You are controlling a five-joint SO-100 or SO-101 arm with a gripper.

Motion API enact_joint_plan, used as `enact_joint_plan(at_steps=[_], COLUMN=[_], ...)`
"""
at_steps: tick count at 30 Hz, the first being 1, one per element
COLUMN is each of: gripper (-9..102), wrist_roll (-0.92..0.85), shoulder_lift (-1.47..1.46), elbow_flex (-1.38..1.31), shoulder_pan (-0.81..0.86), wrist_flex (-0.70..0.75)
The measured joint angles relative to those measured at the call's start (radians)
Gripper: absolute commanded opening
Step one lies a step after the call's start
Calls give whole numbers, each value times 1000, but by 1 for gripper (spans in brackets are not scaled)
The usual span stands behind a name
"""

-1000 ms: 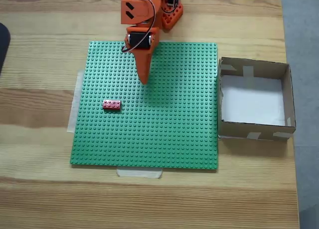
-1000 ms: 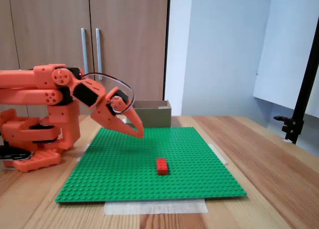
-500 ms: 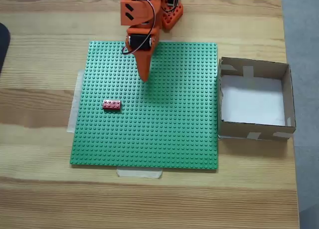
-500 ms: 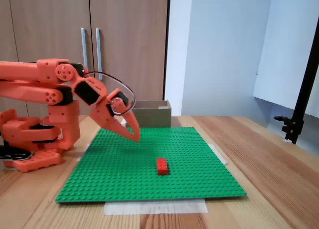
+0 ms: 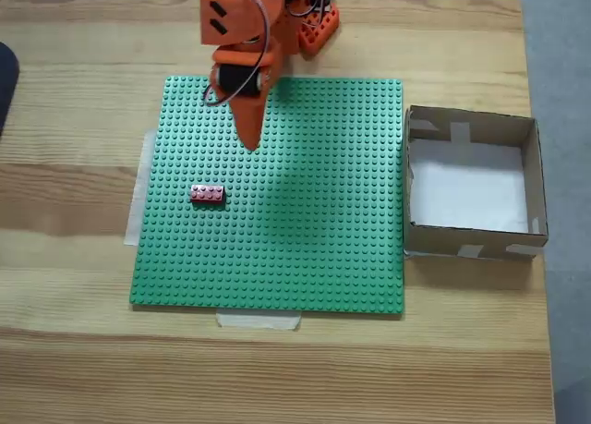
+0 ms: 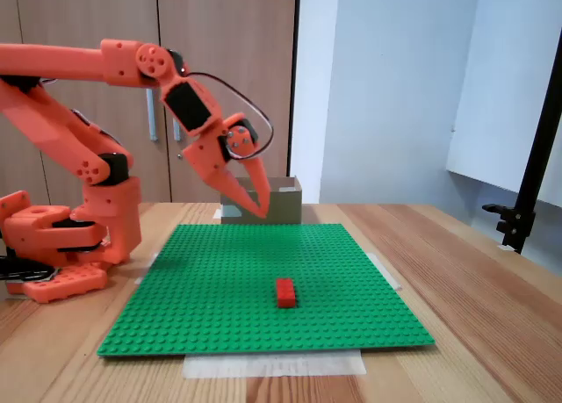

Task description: Pick the red lego block and put it in the box.

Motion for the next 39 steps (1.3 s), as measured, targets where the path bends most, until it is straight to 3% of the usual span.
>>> enact_joint_plan(at_steps=[12,27,39], gripper=[-1,-1,13], wrist_roll=[-89,-170,-184], shoulder_lift=[-350,-655,-851], elbow_flex=[-428,-709,-822], shoulder_pan=[28,54,57], wrist_flex=[218,425,515])
